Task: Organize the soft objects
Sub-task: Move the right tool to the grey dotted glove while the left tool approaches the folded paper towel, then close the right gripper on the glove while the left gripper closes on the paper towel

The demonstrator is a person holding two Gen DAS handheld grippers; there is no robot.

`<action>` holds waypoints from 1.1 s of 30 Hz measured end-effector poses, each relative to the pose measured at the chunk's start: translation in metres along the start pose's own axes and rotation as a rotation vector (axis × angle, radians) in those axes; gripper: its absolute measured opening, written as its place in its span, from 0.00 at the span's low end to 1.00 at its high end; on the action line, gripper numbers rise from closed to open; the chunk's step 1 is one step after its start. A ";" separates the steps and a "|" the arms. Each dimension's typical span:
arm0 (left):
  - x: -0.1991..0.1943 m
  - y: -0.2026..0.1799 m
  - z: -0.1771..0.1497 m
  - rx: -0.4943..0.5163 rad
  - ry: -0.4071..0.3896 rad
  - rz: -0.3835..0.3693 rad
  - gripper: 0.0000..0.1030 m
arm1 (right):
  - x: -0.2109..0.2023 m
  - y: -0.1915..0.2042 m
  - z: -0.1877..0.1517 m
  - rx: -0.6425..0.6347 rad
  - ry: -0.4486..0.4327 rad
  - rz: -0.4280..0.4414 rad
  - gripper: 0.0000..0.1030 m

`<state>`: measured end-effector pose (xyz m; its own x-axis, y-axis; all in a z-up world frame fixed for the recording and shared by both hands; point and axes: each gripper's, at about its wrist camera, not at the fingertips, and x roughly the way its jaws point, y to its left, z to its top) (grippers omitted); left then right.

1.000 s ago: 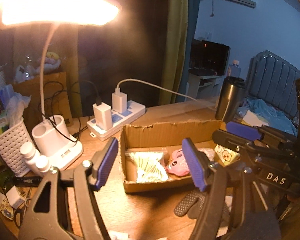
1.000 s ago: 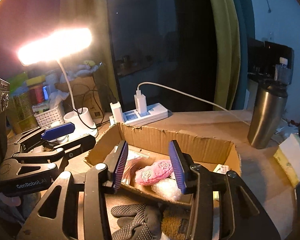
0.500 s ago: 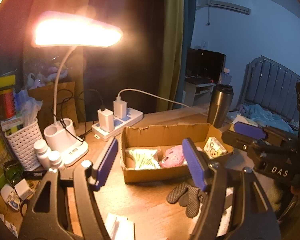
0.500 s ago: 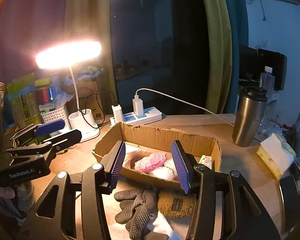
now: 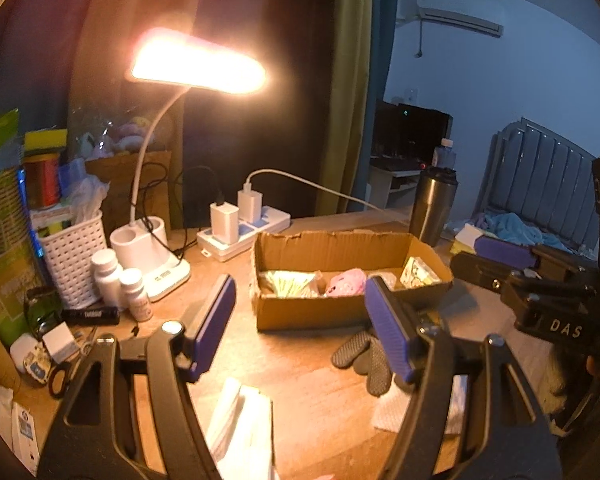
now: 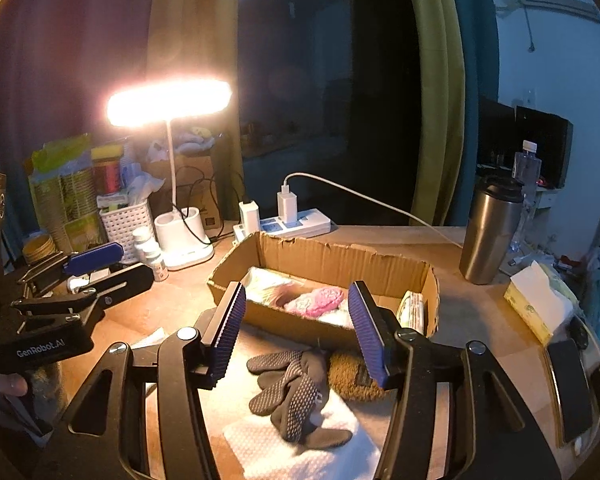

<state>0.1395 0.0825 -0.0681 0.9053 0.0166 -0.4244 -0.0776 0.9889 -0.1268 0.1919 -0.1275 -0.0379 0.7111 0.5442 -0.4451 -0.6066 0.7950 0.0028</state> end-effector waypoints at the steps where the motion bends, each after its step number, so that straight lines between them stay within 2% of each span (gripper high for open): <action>1: -0.002 0.001 -0.002 -0.002 0.003 0.001 0.67 | -0.001 0.002 -0.002 -0.003 0.003 0.000 0.55; 16: 0.003 0.025 -0.045 -0.051 0.106 0.045 0.67 | 0.014 0.011 -0.033 -0.009 0.098 0.003 0.55; 24: 0.017 0.039 -0.069 -0.079 0.213 0.099 0.67 | 0.040 0.008 -0.050 0.004 0.169 0.009 0.55; 33: 0.041 0.042 -0.082 -0.082 0.344 0.118 0.67 | 0.064 0.002 -0.061 0.010 0.238 0.010 0.55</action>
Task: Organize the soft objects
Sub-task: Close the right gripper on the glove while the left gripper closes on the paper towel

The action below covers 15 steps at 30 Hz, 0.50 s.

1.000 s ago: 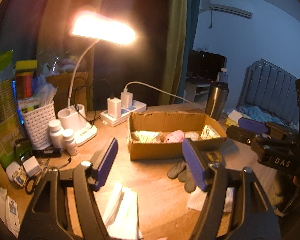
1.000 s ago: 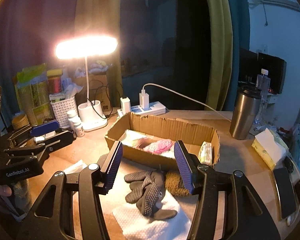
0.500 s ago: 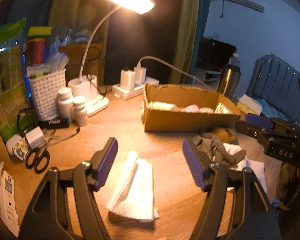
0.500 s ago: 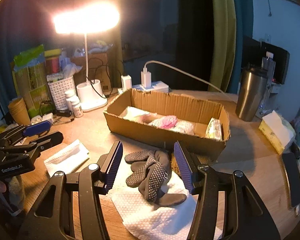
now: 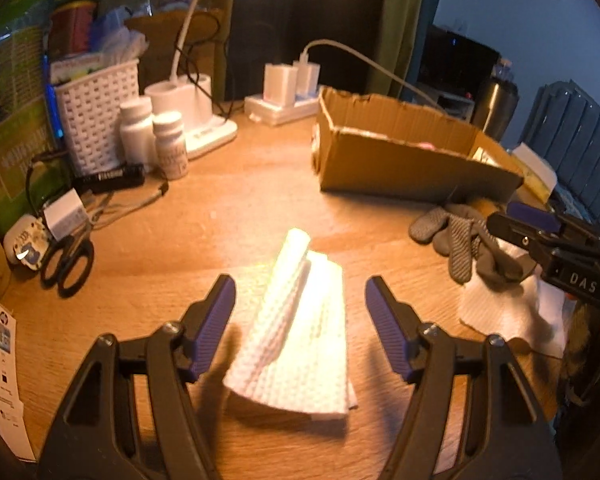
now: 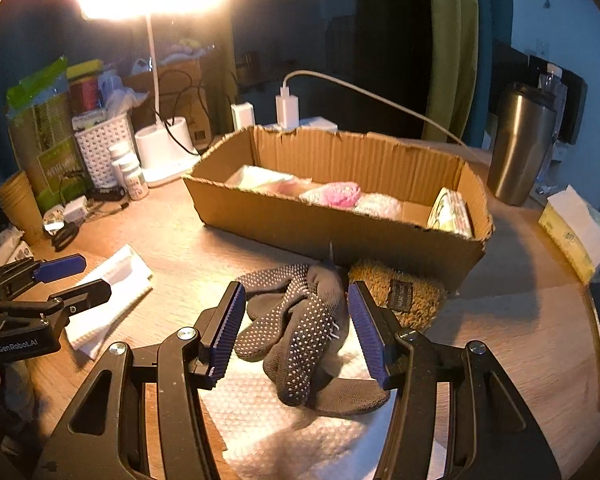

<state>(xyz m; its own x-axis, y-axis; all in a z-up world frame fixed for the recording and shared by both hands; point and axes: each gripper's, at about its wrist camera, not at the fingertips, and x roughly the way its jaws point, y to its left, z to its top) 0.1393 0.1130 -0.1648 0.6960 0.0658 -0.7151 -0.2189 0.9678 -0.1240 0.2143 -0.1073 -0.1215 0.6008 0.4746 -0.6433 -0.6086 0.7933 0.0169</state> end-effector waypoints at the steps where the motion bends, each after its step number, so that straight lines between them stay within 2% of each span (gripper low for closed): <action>1: 0.002 0.000 0.000 0.001 0.010 0.003 0.67 | 0.003 0.000 0.000 -0.001 0.008 0.000 0.55; 12: 0.013 0.002 0.000 -0.014 0.073 -0.020 0.65 | 0.027 -0.002 -0.001 -0.005 0.083 -0.004 0.55; 14: 0.015 0.002 0.000 -0.013 0.087 -0.027 0.57 | 0.032 -0.001 -0.002 -0.003 0.102 -0.003 0.55; 15: 0.016 0.001 0.000 -0.011 0.095 -0.028 0.56 | 0.034 -0.001 -0.003 -0.004 0.110 -0.006 0.55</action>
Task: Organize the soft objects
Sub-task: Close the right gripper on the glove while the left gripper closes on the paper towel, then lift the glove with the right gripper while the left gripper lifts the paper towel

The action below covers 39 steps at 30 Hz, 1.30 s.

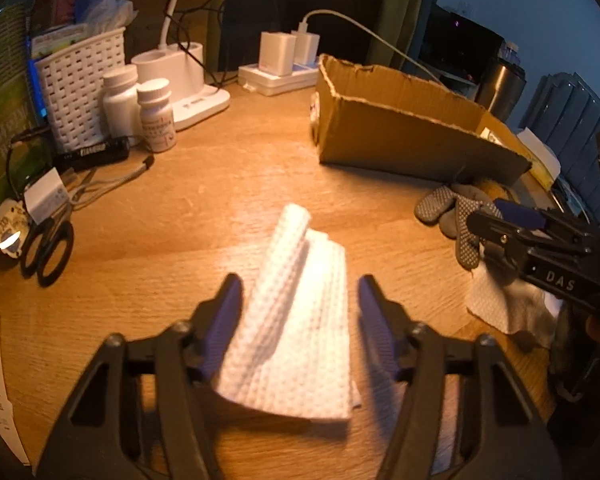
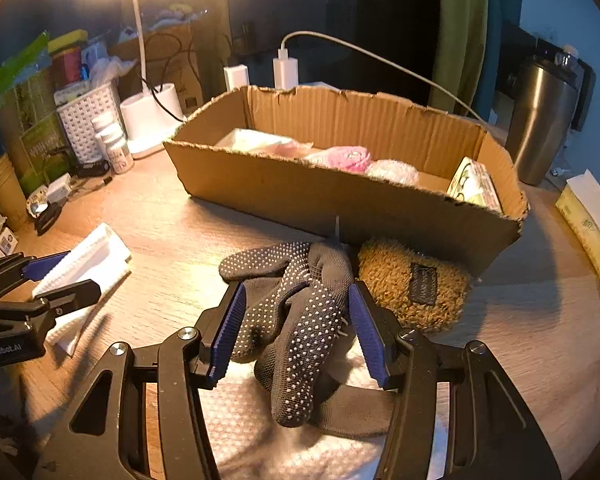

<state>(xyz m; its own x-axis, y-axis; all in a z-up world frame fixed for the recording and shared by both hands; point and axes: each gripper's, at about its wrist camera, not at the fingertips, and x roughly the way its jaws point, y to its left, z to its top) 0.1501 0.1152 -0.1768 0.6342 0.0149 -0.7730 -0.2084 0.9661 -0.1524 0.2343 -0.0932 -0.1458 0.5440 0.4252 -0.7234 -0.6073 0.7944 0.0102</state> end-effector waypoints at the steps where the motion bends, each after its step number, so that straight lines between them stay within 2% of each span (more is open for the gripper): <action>1: 0.000 -0.001 0.000 0.003 -0.001 -0.002 0.56 | 0.002 0.000 0.000 -0.001 0.004 -0.003 0.53; 3: 0.000 -0.003 0.000 0.016 0.001 -0.005 0.46 | 0.003 0.001 0.000 -0.004 0.007 -0.005 0.46; 4: 0.000 -0.005 0.000 0.022 0.002 -0.007 0.45 | 0.003 0.001 0.001 -0.004 0.006 -0.006 0.41; 8: 0.001 -0.007 0.000 0.032 0.002 -0.012 0.33 | 0.007 -0.001 0.001 -0.011 0.019 -0.011 0.36; 11: -0.003 -0.009 0.000 0.044 -0.016 -0.014 0.28 | 0.008 -0.003 0.001 -0.005 0.024 -0.016 0.30; 16: -0.009 -0.017 -0.001 0.073 -0.043 -0.020 0.26 | 0.005 -0.003 0.001 -0.010 0.006 0.000 0.27; 24: -0.030 -0.026 0.004 0.095 -0.113 -0.030 0.25 | -0.029 0.002 0.010 -0.014 -0.095 0.033 0.27; 27: -0.031 -0.029 0.003 0.107 -0.114 -0.030 0.21 | -0.045 0.001 0.014 -0.009 -0.137 0.044 0.27; 31: -0.021 -0.017 0.001 0.054 -0.065 -0.001 0.23 | -0.063 -0.001 0.017 -0.011 -0.178 0.046 0.27; 32: -0.018 -0.012 0.001 0.042 -0.051 0.013 0.27 | -0.066 -0.001 0.017 -0.012 -0.184 0.045 0.27; 37: -0.014 -0.005 0.000 0.051 -0.037 0.050 0.33 | -0.073 -0.005 0.016 0.001 -0.190 0.045 0.27; 39: -0.012 -0.004 -0.001 0.061 -0.027 0.071 0.54 | -0.072 -0.006 0.015 0.006 -0.192 0.046 0.27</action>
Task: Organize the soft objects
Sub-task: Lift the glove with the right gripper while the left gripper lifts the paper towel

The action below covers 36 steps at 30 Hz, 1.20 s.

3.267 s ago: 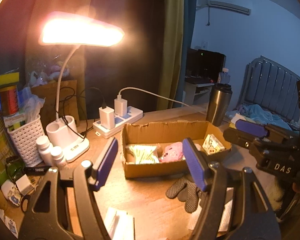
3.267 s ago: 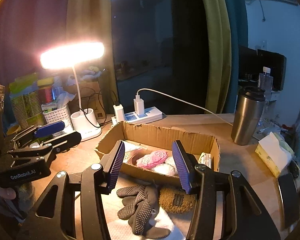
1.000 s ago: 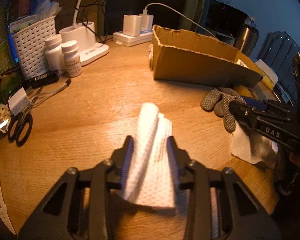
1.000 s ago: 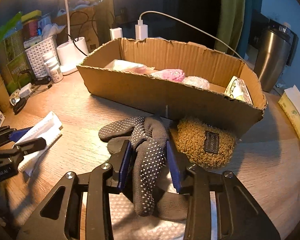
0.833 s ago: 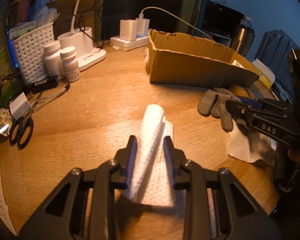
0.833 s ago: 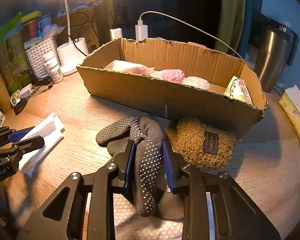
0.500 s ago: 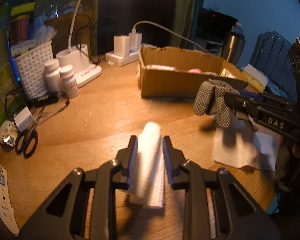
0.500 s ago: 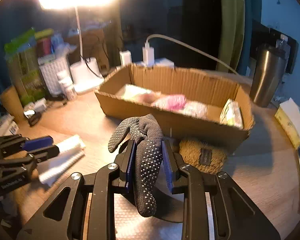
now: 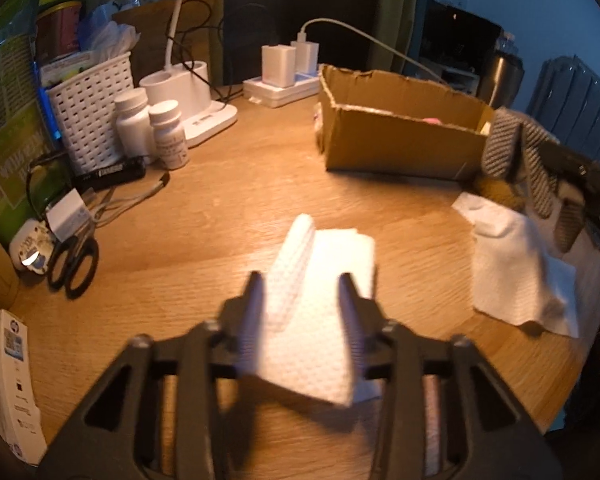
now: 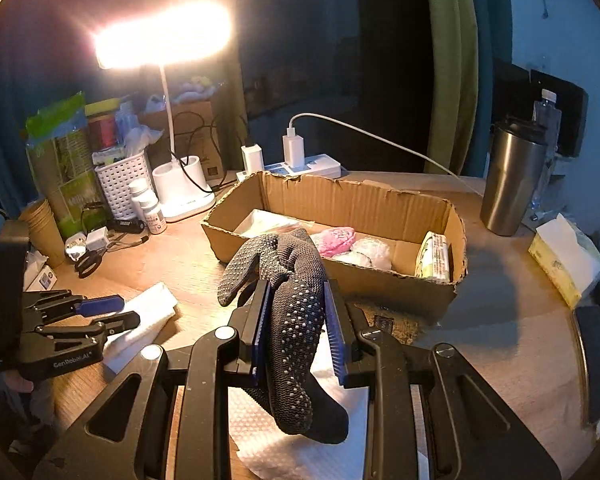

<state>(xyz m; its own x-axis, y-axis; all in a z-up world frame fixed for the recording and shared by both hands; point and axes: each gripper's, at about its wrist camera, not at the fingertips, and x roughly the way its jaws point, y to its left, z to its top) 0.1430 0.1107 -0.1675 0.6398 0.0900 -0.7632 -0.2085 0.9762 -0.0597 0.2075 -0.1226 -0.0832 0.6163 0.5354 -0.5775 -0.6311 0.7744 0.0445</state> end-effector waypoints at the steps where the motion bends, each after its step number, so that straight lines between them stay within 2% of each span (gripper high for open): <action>1: 0.002 0.000 -0.001 0.005 0.009 0.007 0.57 | 0.000 0.000 0.000 0.001 -0.001 0.002 0.27; 4: 0.007 -0.002 -0.003 0.025 0.025 0.017 0.57 | -0.002 -0.001 -0.001 0.003 -0.007 0.007 0.27; 7: 0.009 -0.008 -0.004 0.057 0.023 -0.006 0.56 | -0.003 -0.002 -0.001 0.007 -0.013 0.010 0.27; 9: 0.010 -0.013 -0.005 0.083 0.031 -0.020 0.29 | -0.004 -0.003 -0.001 0.010 -0.014 0.010 0.27; 10: 0.011 -0.016 -0.006 0.098 0.031 -0.030 0.27 | -0.004 -0.004 -0.001 0.012 -0.015 0.009 0.27; 12: 0.010 -0.020 -0.006 0.106 0.033 -0.050 0.11 | -0.004 -0.006 -0.001 0.017 -0.017 0.009 0.27; 18: -0.001 -0.026 -0.001 0.095 0.002 -0.081 0.10 | -0.010 -0.007 0.002 0.018 -0.036 0.010 0.27; 36: -0.077 -0.041 0.049 0.068 -0.254 -0.192 0.10 | -0.046 -0.008 0.026 -0.010 -0.135 -0.018 0.27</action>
<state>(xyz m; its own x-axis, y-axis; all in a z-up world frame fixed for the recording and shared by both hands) 0.1390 0.0739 -0.0747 0.8284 -0.0592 -0.5569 -0.0214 0.9903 -0.1371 0.1961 -0.1446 -0.0352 0.6849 0.5626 -0.4630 -0.6238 0.7812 0.0265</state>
